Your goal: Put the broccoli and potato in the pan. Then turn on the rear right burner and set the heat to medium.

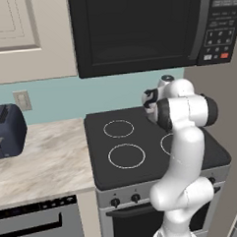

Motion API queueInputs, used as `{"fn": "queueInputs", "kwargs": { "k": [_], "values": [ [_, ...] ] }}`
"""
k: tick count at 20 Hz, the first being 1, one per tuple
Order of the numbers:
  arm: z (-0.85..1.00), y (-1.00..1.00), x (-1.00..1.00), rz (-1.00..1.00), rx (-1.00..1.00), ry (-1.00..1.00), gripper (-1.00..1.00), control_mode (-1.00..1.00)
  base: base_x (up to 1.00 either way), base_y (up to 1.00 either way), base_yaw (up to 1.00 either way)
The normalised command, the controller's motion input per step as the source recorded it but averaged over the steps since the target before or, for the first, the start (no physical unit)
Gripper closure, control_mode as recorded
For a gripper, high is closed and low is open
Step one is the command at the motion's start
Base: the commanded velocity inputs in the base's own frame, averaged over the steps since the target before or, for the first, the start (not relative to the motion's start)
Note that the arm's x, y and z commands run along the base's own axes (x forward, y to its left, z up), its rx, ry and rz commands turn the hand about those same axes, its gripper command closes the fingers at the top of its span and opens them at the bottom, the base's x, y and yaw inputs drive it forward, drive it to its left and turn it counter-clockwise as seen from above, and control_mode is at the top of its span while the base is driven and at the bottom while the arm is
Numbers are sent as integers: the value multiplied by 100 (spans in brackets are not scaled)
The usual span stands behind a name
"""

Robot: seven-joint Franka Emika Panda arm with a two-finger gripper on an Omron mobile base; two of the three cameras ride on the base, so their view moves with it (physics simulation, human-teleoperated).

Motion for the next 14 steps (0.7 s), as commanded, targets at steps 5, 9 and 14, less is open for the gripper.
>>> {"fn": "queueInputs", "kwargs": {
  "k": [5,9,14],
  "values": [
    [-17,-1,19,-1,0,0,100,-100,0,0,0],
    [-8,-6,8,-2,0,0,100,-100,0,0,0],
    [-14,-12,12,-3,0,0,100,-100,0,0,0]
  ]
}}
